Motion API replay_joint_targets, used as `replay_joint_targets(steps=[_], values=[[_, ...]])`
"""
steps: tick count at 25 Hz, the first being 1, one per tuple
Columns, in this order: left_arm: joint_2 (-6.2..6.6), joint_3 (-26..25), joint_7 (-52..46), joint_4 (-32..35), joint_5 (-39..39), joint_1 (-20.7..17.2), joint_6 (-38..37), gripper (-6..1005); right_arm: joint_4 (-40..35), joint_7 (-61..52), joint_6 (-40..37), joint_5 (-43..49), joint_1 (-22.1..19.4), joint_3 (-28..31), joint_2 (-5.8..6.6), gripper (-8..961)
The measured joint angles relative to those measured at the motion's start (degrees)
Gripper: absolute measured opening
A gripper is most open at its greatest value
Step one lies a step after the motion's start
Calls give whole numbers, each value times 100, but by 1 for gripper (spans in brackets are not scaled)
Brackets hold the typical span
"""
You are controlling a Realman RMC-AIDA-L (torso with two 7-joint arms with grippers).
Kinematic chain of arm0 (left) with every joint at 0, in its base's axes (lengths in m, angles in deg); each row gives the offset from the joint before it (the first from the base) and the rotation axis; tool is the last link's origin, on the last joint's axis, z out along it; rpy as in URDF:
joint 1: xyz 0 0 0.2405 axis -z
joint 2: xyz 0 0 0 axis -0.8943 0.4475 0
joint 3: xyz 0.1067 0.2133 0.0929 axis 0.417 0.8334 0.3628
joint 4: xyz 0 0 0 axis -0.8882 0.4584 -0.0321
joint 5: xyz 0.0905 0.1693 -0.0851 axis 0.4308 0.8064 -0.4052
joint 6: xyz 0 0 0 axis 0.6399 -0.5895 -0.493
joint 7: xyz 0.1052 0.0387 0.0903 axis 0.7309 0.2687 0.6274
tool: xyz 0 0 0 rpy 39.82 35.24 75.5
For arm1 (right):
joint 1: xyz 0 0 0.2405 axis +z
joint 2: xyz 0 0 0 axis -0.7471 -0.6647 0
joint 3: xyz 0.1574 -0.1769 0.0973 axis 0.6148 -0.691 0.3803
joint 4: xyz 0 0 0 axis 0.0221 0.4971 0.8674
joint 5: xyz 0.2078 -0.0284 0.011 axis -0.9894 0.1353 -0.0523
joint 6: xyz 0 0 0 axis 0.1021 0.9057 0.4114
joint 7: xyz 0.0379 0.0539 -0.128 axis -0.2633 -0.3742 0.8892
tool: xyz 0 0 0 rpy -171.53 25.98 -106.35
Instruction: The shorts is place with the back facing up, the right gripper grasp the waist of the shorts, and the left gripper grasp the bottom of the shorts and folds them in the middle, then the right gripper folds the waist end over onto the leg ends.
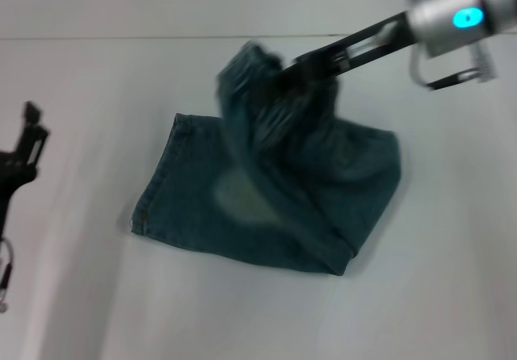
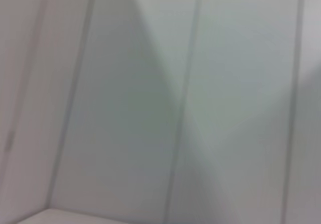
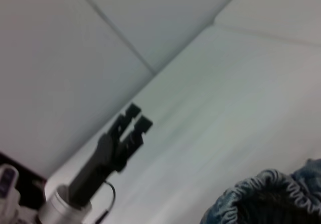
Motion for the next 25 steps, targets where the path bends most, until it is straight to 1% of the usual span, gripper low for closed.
replay_joint_targets(steps=[2, 4, 6, 7, 9, 11, 14, 20, 23, 25], values=[[1, -52, -154, 112, -4, -62, 3, 687, 194, -27, 216, 107, 221, -237, -101, 153], [2, -77, -259, 193, -10, -127, 26, 766, 392, -71, 438, 398, 465, -379, -222, 154], [-1, -82, -276, 217, -13, -171, 46, 844, 547, -99, 661, 742, 682, -420, -383, 154], [-7, -83, -276, 223, -14, -188, 56, 846, 598, -98, 737, 850, 757, -429, -458, 154], [-11, -86, -276, 228, -14, -200, 86, 849, 648, -25, 816, 938, 871, -480, -552, 153], [-14, -85, -276, 225, -9, -196, 124, 849, 652, 37, 819, 933, 939, -589, -581, 153], [-10, -63, -275, 217, 6, -177, 170, 848, 629, 47, 831, 909, 973, -664, -593, 348], [-8, -31, -275, 194, 25, -160, 293, 847, 555, 120, 831, 771, 948, -613, -577, 479], [-11, -26, -274, 187, 27, -153, 303, 846, 437, 240, 859, 610, 845, -602, -571, 544], [-13, -23, -275, 186, 32, -148, 302, 846, 185, 361, 1005, 366, 574, -575, -577, 588]])
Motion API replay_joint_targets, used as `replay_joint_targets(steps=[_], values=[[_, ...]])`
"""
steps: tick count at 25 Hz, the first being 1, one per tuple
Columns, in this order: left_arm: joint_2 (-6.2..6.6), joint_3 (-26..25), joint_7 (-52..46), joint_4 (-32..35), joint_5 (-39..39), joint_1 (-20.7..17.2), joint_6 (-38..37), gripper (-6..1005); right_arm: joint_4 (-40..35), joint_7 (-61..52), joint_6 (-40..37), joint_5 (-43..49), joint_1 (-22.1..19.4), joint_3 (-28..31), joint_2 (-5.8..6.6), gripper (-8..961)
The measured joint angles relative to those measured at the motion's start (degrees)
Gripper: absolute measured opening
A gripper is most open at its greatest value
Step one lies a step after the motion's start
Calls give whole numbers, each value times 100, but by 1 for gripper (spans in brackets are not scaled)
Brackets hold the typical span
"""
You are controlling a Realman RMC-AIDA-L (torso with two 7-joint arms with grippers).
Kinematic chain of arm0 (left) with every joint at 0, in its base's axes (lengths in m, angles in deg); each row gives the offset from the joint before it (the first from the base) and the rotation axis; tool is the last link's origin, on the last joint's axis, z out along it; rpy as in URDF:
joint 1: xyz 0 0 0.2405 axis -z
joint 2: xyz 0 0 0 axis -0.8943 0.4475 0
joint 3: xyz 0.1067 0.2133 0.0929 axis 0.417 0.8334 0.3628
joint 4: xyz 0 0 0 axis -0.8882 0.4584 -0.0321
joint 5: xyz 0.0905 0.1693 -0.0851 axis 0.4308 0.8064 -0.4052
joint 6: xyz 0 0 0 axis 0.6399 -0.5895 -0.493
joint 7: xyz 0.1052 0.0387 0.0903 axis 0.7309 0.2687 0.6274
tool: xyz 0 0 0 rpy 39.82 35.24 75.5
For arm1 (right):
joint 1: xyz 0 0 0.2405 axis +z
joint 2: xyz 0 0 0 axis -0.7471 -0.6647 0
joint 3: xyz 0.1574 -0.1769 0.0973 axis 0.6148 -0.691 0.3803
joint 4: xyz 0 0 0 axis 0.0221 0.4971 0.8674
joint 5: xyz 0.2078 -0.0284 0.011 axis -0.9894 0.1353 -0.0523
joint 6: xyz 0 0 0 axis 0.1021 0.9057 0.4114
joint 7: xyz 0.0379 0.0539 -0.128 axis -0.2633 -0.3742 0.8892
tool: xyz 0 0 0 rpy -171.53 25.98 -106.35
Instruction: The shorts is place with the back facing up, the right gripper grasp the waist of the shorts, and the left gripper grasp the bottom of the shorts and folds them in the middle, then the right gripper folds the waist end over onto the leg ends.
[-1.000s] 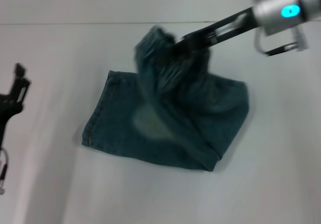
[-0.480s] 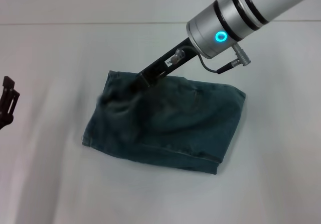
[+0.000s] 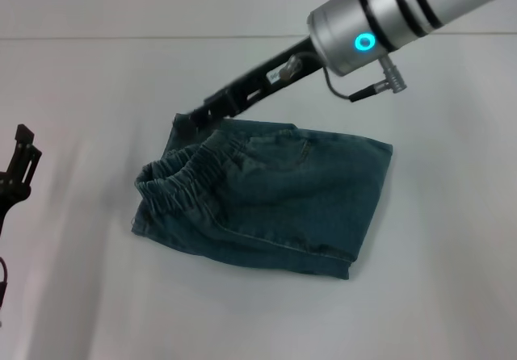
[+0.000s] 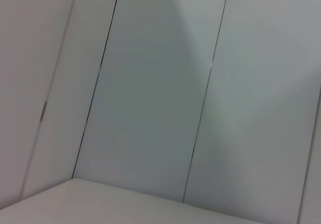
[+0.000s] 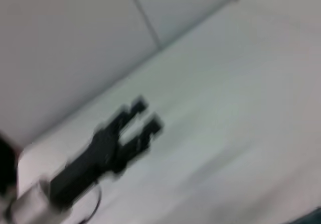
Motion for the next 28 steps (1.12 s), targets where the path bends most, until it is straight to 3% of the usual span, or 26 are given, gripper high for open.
replay_joint_targets(steps=[5, 10, 16, 20, 25, 28], values=[[21, 61, -79, 31, 6, 13, -71, 845, -392, 671, 515, -770, -882, 28, 2, 831], [60, 973, -951, 823, 19, 60, -571, 844, -417, 1916, 436, -1446, -1798, 383, 44, 871], [150, 3011, -3686, 2999, 147, 31, -1223, 843, -344, 3566, -138, -2286, -2939, 965, 86, 867], [266, 4086, -5162, 4338, 1086, 133, -1969, 843, -272, 4446, -779, -2303, -3516, 1158, 148, 864], [345, 4335, -5806, 4757, 1928, 424, -2391, 843, -262, 4746, -1342, -2066, -3777, 1198, 278, 864], [356, 4362, -5881, 4773, 2072, 514, -2451, 843, -239, 4771, -1386, -2037, -3874, 1322, 296, 864]])
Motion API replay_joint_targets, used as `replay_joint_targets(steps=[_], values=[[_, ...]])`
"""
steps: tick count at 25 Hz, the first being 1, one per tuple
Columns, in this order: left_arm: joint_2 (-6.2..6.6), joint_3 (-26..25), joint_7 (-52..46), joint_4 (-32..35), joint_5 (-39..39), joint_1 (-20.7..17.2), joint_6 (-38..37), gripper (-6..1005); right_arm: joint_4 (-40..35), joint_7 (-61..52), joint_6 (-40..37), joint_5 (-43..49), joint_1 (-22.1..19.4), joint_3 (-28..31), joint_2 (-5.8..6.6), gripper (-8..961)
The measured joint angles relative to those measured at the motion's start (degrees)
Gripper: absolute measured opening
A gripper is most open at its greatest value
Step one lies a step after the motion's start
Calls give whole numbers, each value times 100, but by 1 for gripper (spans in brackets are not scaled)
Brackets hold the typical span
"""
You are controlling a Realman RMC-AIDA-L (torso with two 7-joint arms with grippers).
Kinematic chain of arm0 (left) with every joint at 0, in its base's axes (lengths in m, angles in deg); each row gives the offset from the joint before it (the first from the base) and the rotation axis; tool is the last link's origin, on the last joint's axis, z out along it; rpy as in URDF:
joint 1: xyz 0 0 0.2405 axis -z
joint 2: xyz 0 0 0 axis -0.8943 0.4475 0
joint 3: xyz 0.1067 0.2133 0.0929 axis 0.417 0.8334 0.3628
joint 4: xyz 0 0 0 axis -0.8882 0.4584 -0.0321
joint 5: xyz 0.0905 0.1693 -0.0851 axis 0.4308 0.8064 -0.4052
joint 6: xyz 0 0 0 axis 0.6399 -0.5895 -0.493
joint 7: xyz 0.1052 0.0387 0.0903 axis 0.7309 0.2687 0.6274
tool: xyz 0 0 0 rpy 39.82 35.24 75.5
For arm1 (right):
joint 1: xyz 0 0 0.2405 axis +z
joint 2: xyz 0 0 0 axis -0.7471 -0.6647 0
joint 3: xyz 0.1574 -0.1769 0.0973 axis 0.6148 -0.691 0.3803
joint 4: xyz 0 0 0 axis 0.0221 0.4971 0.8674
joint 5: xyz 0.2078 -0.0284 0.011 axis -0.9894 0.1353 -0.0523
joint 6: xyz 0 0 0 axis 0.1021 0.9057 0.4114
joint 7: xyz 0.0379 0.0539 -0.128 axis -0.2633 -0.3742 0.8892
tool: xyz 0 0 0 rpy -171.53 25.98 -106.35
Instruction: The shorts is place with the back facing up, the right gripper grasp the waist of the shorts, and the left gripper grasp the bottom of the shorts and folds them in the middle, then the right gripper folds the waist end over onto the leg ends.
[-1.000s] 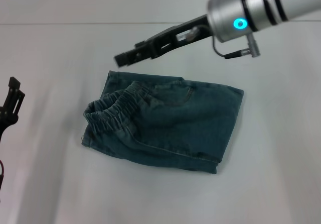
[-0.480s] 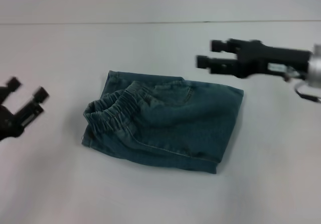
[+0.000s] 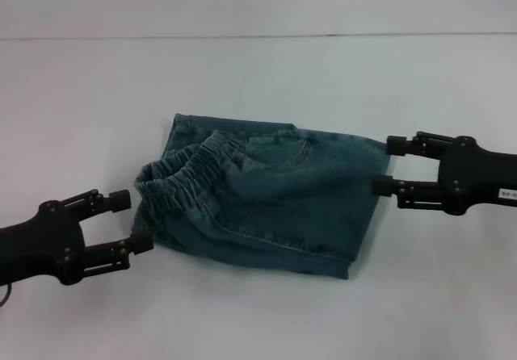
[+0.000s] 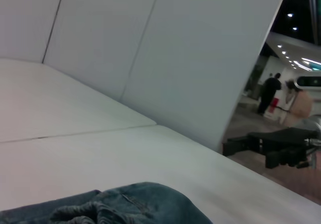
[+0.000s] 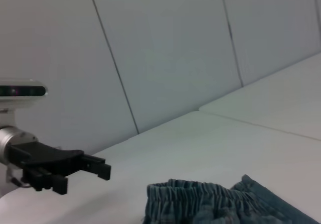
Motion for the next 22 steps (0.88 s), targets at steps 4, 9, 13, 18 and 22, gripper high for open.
replay_joint_targets(steps=[4, 9, 13, 18, 22], values=[[2, 111, -38, -10, 12, 29, 9, 843, 34, 4, 0, 91, -37, 50, 1, 865], [4, 242, -166, 12, 21, 38, -3, 843, 12, -1, -203, 398, -34, 63, 3, 865], [11, 270, -206, 20, 31, 40, -17, 843, 12, 104, -430, 429, -52, 170, 36, 864], [13, 283, -253, 23, 148, 49, -22, 843, 30, 199, -607, 439, -54, 200, 65, 860], [13, 284, -258, 26, 157, 50, -26, 843, 32, 202, -607, 440, -47, 206, 52, 860]])
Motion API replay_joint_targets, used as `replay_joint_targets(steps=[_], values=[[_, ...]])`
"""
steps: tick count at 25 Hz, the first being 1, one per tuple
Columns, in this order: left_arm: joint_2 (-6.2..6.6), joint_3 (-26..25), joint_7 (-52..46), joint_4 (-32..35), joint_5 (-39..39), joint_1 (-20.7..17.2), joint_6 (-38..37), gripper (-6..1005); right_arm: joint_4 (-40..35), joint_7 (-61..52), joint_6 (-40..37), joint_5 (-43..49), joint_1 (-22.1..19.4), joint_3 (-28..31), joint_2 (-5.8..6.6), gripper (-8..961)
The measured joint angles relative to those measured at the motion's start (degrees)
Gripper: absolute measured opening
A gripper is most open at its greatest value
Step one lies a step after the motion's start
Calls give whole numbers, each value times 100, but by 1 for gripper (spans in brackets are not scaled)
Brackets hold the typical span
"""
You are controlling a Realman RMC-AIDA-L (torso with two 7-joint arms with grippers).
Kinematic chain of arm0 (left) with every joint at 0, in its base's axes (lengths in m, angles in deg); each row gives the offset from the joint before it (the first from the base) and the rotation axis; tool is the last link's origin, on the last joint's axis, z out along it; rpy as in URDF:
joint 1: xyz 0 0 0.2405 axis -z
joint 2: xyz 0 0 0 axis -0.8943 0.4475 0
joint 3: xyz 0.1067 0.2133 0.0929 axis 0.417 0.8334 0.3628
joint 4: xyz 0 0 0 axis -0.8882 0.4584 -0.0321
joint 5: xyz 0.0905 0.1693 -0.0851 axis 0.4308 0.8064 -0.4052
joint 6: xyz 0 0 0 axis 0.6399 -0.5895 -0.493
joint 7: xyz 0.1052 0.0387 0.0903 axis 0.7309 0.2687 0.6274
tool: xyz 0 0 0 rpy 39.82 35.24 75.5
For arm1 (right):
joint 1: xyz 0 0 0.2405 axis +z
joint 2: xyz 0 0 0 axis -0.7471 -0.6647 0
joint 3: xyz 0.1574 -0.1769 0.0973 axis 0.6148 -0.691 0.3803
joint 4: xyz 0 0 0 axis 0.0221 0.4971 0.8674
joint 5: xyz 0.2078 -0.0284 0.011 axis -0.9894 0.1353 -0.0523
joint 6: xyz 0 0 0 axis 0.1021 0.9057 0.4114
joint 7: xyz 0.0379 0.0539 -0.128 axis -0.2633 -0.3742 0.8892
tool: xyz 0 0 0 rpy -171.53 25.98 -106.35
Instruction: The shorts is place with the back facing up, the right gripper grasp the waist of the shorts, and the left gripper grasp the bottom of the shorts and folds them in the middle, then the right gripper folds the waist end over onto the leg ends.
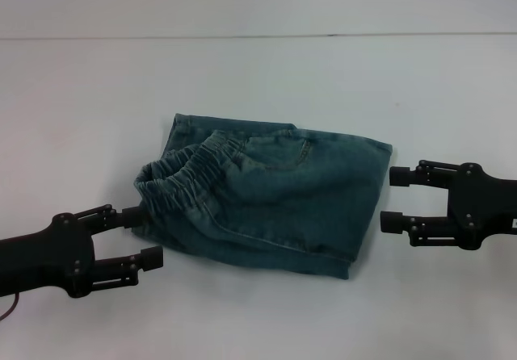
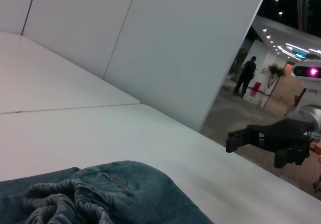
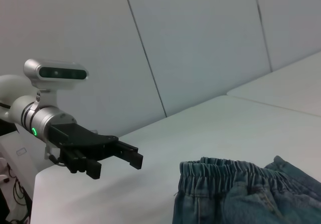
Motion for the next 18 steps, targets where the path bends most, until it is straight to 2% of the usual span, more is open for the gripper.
replay_joint_targets(steps=[18], values=[[-17, 0, -4, -23, -1, 83, 46, 843, 0, -6, 213, 2, 39, 3, -72, 860]])
